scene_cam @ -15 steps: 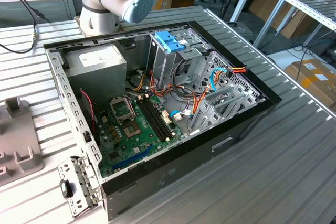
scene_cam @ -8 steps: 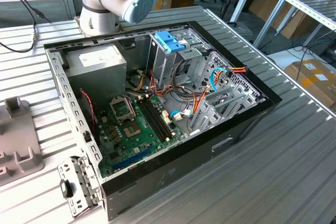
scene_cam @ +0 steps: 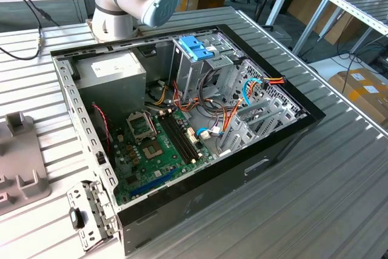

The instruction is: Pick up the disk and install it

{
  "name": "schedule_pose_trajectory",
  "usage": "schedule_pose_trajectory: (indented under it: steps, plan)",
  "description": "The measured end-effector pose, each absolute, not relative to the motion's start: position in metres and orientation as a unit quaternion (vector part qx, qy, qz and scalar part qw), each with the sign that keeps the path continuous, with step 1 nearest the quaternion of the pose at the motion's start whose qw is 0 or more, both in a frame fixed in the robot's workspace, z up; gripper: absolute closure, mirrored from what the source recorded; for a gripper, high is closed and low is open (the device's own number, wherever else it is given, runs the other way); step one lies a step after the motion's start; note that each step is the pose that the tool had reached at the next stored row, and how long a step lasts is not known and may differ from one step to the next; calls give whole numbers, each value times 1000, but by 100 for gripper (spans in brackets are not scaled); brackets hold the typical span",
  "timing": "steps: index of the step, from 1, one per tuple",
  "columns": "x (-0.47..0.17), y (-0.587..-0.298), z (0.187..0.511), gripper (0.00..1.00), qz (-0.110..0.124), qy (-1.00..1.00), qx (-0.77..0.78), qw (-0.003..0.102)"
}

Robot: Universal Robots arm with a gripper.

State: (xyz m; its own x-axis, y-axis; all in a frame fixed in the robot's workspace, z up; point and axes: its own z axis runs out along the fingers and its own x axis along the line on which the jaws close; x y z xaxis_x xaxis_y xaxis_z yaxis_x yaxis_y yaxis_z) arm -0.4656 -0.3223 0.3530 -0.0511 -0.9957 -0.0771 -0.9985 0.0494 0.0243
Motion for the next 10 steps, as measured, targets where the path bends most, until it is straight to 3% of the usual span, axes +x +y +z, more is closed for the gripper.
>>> schedule_pose_trajectory:
  steps: [10]
  plan:
    - [-466,-327,357,63,39,724,-688,23]
